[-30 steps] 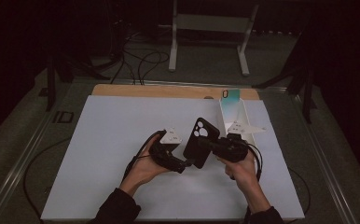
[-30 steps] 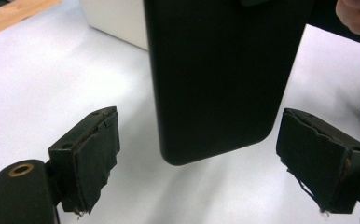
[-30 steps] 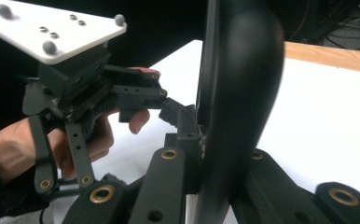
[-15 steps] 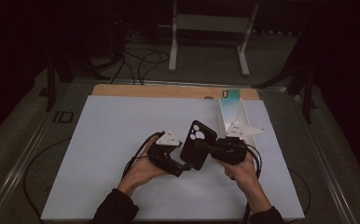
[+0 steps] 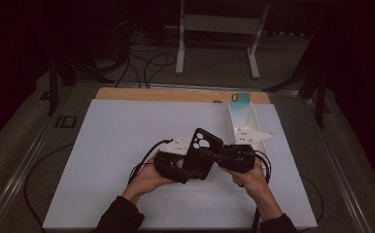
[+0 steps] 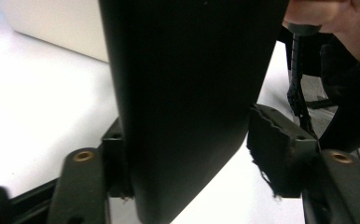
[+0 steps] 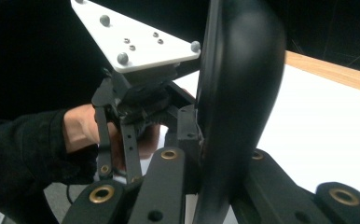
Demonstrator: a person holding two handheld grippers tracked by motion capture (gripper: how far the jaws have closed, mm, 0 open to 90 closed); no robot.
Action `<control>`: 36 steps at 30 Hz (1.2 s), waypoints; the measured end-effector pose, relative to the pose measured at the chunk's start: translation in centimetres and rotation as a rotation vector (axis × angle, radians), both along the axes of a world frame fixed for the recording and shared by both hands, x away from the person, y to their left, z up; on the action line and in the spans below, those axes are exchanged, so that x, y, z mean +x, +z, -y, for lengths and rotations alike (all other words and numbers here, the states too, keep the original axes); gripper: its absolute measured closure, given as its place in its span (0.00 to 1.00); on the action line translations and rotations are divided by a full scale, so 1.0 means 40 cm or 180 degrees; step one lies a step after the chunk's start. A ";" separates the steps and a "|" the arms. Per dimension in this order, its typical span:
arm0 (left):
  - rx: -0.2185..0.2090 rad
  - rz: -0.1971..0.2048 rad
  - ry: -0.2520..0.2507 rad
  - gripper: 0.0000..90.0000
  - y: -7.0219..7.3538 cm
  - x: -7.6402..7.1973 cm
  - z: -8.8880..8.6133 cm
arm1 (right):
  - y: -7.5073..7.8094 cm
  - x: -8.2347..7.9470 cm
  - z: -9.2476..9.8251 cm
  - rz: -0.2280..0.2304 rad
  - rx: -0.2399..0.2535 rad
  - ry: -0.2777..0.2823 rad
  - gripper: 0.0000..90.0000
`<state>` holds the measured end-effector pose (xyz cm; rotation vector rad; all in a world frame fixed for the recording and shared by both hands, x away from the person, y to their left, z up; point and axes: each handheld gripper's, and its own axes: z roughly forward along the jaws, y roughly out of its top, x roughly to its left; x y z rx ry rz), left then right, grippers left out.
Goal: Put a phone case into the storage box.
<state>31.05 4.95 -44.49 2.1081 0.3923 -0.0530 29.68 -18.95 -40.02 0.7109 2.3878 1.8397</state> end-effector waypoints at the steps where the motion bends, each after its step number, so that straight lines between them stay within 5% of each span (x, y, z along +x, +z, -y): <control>1: -0.0024 -0.0029 -0.0047 0.54 -0.001 0.001 -0.005 | 0.001 0.001 0.003 0.0023 -0.0024 -0.0004 0.95; 9: -0.0008 -0.0075 -0.0197 0.72 -0.008 -0.005 -0.004 | 0.004 0.008 0.010 0.0028 -0.0053 0.0083 0.90; 14: -0.0001 -0.0035 -0.0205 0.87 -0.014 -0.009 0.000 | 0.014 0.006 0.001 0.0136 -0.0189 0.0073 0.75; 22: -0.0048 0.0038 -0.0064 0.89 -0.015 -0.014 -0.004 | 0.008 0.010 -0.008 0.0116 -0.0295 -0.0096 0.51; 36: -0.0086 0.0123 0.0101 0.89 -0.012 -0.019 -0.012 | 0.002 0.011 -0.008 0.0071 -0.0365 -0.0354 0.32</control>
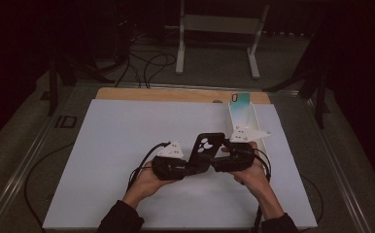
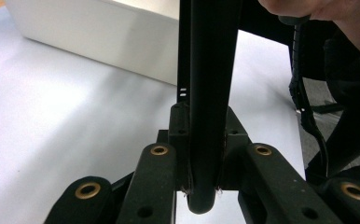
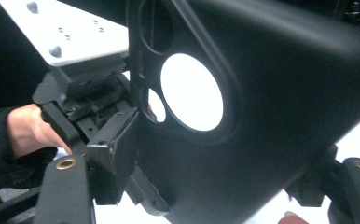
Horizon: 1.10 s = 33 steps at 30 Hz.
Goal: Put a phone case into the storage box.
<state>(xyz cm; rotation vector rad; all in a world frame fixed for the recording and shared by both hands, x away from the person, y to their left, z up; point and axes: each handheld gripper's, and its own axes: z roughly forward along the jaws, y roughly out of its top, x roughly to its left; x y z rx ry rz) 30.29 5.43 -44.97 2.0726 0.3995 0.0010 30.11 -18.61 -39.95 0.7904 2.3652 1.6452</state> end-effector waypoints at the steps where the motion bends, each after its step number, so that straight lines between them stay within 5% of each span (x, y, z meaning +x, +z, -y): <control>1: -0.0002 0.0007 0.0012 0.89 0.001 0.000 -0.001 | 0.000 0.000 0.001 -0.0003 -0.0013 -0.0021 0.31; 7: -0.0002 0.0033 0.0137 0.89 0.003 -0.001 -0.008 | 0.002 -0.006 0.000 0.0027 -0.0099 -0.0233 0.16; 17: 0.0004 0.0112 0.0347 0.90 0.006 -0.005 -0.018 | 0.012 -0.009 -0.004 0.0047 -0.0122 -0.0404 0.10; 26: 0.0006 0.0172 0.0470 0.90 0.002 -0.012 -0.020 | 0.027 -0.004 -0.005 -0.0017 0.0026 -0.0604 0.10; 33: 0.0132 0.0280 0.0502 0.90 -0.003 -0.022 -0.005 | 0.034 0.006 -0.013 -0.0140 0.0233 -0.0651 0.14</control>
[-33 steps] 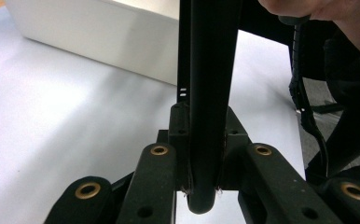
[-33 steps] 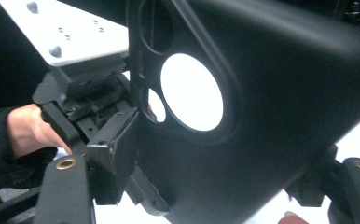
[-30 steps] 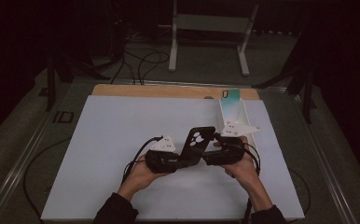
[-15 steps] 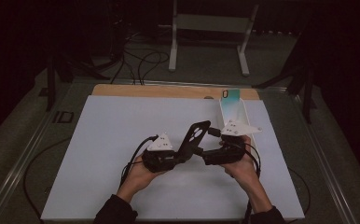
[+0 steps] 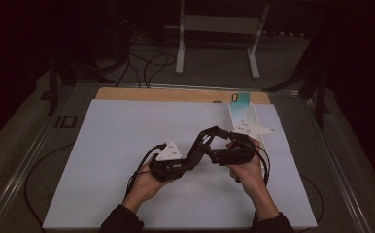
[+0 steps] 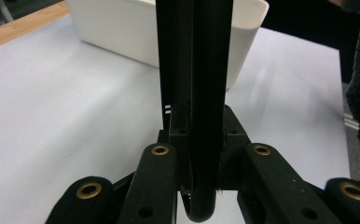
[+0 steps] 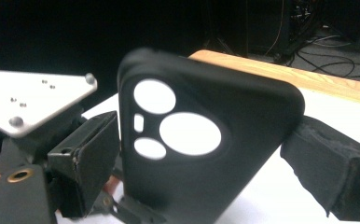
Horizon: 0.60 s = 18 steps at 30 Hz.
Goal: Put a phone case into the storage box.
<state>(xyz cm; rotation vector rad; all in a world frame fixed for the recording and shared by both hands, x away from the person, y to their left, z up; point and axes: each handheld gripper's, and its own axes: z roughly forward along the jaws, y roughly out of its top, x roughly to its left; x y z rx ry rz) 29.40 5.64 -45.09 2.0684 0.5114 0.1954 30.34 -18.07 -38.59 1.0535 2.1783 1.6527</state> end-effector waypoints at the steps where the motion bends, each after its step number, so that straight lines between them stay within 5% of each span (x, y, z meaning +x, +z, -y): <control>1: 0.0038 0.0027 0.0034 0.90 -0.002 -0.003 0.005 | 0.002 0.002 -0.004 -0.0027 0.0055 -0.0020 0.14; 18: 0.0037 0.0050 0.0063 0.89 -0.020 -0.016 0.031 | 0.010 0.004 -0.049 -0.0013 0.0189 -0.0102 0.12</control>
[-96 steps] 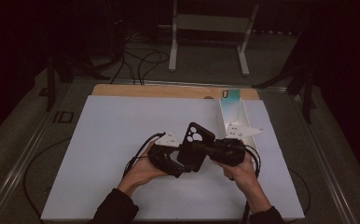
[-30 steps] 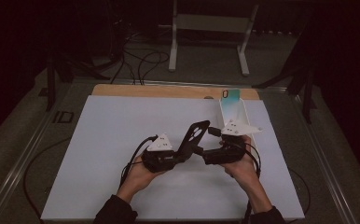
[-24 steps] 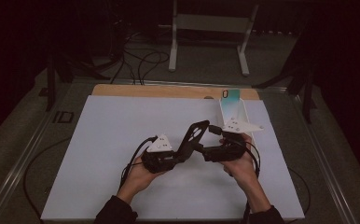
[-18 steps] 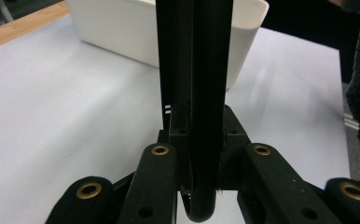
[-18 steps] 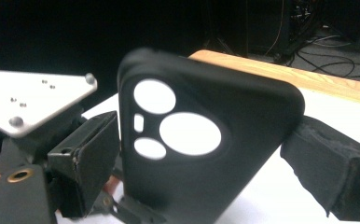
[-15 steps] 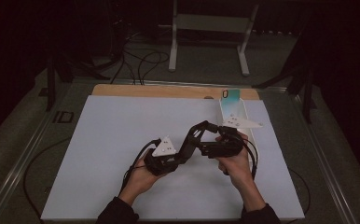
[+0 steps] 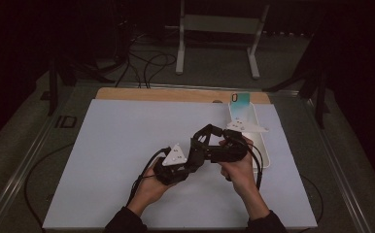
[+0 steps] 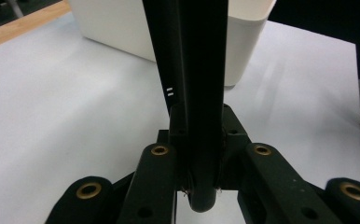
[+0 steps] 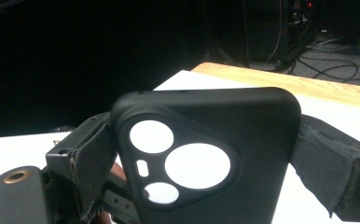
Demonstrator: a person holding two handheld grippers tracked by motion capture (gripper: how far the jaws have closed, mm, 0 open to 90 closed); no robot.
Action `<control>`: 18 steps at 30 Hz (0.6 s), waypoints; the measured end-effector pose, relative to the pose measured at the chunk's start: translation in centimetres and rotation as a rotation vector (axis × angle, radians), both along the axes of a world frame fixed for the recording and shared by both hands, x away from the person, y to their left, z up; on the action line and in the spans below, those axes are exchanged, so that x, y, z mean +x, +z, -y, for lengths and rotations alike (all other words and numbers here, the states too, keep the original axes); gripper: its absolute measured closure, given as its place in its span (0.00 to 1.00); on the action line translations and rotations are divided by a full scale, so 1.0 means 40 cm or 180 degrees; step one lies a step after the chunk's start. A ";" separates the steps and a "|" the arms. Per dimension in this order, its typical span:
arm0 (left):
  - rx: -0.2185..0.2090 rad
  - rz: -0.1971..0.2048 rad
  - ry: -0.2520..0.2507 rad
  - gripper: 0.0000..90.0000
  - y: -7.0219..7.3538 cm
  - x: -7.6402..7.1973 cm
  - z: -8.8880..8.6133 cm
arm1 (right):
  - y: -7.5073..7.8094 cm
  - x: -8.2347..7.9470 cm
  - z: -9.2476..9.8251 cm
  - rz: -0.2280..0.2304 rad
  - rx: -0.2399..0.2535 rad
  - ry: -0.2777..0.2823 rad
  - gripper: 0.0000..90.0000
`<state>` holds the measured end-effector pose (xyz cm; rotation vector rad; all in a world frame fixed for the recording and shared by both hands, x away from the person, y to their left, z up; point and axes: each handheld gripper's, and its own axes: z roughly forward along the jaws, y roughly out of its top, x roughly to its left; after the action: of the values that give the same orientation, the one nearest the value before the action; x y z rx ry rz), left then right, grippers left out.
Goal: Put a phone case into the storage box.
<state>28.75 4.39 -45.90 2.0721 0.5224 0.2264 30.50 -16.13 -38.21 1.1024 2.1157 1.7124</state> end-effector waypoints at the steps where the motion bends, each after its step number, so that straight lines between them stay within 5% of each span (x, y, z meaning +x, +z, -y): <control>1: -0.0021 -0.0016 -0.0011 0.89 0.000 0.000 0.000 | 0.001 -0.001 -0.003 0.0026 -0.0023 -0.0008 0.13; 13: -0.0041 0.0008 0.0036 0.88 0.002 0.002 -0.006 | 0.012 -0.017 -0.015 0.0204 -0.0164 -0.0048 0.15; 18: -0.0060 -0.0027 0.0016 0.78 0.003 0.003 -0.008 | 0.009 -0.015 -0.017 0.0188 -0.0150 -0.0031 0.16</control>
<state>28.86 4.71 -45.79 2.0545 0.5331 0.2151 29.90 -15.46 -37.84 1.0345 2.1004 1.6609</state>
